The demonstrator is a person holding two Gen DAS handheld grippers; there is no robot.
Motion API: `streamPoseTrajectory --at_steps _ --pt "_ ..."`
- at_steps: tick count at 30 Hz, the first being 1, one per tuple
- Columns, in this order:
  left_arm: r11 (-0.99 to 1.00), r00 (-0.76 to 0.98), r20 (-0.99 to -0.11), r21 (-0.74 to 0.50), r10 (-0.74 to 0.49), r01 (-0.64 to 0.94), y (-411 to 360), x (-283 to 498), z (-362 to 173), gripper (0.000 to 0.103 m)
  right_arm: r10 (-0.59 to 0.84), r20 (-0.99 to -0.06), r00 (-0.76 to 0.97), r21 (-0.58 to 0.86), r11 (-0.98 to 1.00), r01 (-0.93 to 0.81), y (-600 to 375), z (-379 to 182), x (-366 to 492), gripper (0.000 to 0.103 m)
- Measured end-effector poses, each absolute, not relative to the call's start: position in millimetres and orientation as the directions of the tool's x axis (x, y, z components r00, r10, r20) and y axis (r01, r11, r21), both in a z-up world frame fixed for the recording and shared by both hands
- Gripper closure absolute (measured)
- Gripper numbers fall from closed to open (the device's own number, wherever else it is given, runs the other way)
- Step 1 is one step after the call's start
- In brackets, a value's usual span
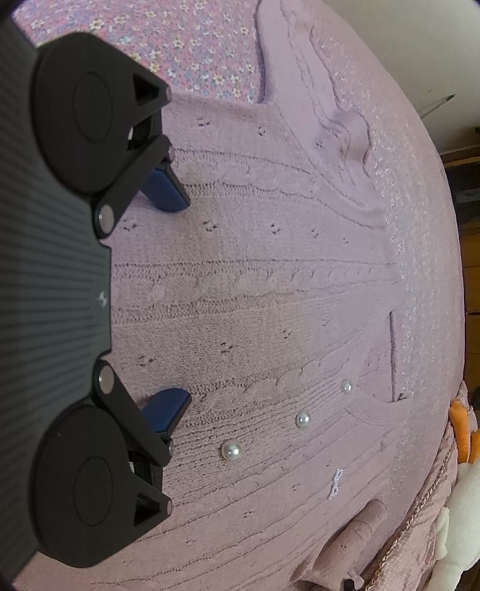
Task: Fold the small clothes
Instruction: 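Move the right tool to a cardigan sleeve and grasp its cuff, then lift the sleeve with the right tool and lay it across the cardigan body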
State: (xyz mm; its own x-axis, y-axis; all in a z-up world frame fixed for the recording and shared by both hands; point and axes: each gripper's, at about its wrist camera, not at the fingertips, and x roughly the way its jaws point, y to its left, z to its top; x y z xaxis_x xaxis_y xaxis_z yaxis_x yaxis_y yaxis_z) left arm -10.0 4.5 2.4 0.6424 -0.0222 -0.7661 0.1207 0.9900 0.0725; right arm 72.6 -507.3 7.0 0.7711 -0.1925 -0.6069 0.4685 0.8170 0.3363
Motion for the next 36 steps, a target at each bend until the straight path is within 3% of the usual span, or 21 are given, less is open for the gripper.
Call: streamPoseTrajectory --at_steps 10,17,22,28,36 --pt "0.991 0.633 -0.774 0.059 -0.033 0.123 8.2 -8.3 8.0 0.0 -0.284 -0.495 0.822 0.317 0.821 0.474 -518.7 94.2 18.0 0.087" --pt "0.987 0.675 -0.738 0.092 -0.023 0.133 17.8 -21.3 27.5 0.0 -0.193 -0.44 0.877 0.298 0.89 0.345 -454.3 139.3 -1.7 0.087" --pt "0.997 0.691 -0.723 0.05 -0.006 0.062 44.7 -27.2 46.5 0.0 -0.096 -0.417 0.904 0.29 0.928 0.233 -379.5 163.9 9.2 0.087" --pt "0.999 0.721 -0.693 0.006 -0.026 0.042 80.0 -35.9 60.5 0.0 -0.054 -0.472 0.88 0.185 0.97 0.159 -277.7 167.5 34.4 0.087" --pt "0.999 0.741 -0.671 -0.02 0.015 -0.038 112.1 -44.5 65.6 0.0 0.07 -0.5 0.863 0.204 0.978 0.038 -160.5 133.7 59.8 0.087"
